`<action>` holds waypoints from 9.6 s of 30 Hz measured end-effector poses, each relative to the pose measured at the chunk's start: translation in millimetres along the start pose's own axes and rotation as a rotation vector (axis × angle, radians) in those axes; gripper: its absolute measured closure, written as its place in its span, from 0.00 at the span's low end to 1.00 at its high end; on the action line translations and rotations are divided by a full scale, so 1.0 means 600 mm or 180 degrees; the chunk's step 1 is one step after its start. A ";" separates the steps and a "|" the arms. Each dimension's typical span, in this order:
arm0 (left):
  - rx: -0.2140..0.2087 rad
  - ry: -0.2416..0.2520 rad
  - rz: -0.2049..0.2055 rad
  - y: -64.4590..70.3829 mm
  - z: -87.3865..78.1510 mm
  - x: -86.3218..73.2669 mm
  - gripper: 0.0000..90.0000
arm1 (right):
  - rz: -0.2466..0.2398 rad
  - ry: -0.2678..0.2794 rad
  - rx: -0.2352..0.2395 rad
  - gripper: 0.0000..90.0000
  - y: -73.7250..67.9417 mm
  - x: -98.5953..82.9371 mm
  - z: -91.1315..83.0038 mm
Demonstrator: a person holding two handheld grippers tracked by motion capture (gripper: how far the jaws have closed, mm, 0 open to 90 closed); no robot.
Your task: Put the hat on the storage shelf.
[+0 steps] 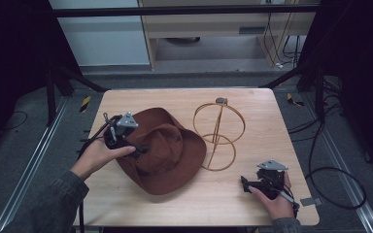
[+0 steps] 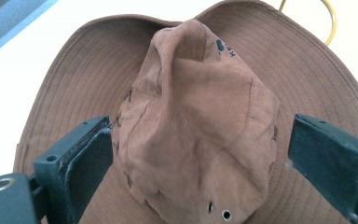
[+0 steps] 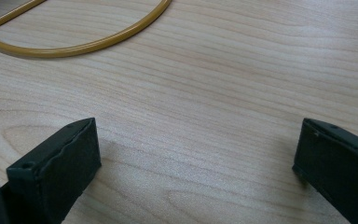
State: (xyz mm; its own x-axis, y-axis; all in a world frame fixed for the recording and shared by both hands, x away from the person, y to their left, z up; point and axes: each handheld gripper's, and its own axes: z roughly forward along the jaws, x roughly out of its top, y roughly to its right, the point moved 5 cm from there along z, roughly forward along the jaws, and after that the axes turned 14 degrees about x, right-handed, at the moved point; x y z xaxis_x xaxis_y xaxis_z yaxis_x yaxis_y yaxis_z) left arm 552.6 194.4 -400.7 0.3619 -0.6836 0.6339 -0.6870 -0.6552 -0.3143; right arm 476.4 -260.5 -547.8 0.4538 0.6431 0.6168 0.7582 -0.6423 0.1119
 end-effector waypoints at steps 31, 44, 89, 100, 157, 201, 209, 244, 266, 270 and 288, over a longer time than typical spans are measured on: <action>0.0109 -0.0414 0.0284 0.002 0.089 0.053 0.20 | 0.0000 0.0003 0.0001 0.01 0.000 0.000 0.000; 0.0020 -0.0587 0.0203 0.002 0.113 0.028 0.47 | -0.0001 0.0002 0.0001 0.01 0.000 0.000 0.000; 0.0337 0.0093 -0.0147 -0.079 -0.119 0.050 0.98 | -0.0004 0.0005 0.0004 0.01 0.000 0.000 0.000; 0.0367 0.0310 -0.0220 -0.094 -0.183 0.060 0.98 | 0.0001 0.0003 0.0002 0.01 0.000 0.000 0.000; 0.0352 0.0847 0.0188 -0.024 -0.258 0.257 0.98 | 0.0005 -0.0005 -0.0009 0.01 0.000 0.000 0.000; 0.0148 0.0949 0.0421 0.084 -0.147 0.427 0.98 | 0.0002 0.0009 0.0001 0.01 0.000 0.000 0.000; 0.0116 0.0976 0.0461 0.098 -0.142 0.449 0.98 | 0.0008 0.0012 0.0008 0.01 -0.001 -0.001 0.000; -0.0048 0.0684 0.0512 0.126 -0.033 0.465 0.98 | 0.0008 0.0017 0.0099 0.01 -0.003 -0.001 -0.001; -0.0157 0.0529 0.0454 0.133 -0.004 0.444 0.95 | 0.0010 0.0031 0.0049 0.01 -0.002 0.000 -0.001; -0.0138 0.0526 0.0438 0.132 -0.004 0.442 0.92 | 0.0010 0.0031 0.0049 0.01 -0.002 0.000 0.000; -0.0109 0.0528 0.0435 0.132 -0.015 0.436 0.86 | 0.0009 0.0031 0.0049 0.01 -0.001 0.000 0.000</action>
State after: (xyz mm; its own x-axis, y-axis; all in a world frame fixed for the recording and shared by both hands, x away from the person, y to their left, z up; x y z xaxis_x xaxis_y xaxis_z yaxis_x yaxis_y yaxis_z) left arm 587.1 -33.7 -253.7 0.1571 -0.7011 0.6956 -0.7445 -0.5469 -0.3830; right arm 475.7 -260.0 -547.7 0.4515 0.6371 0.6247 0.7640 -0.6377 0.0982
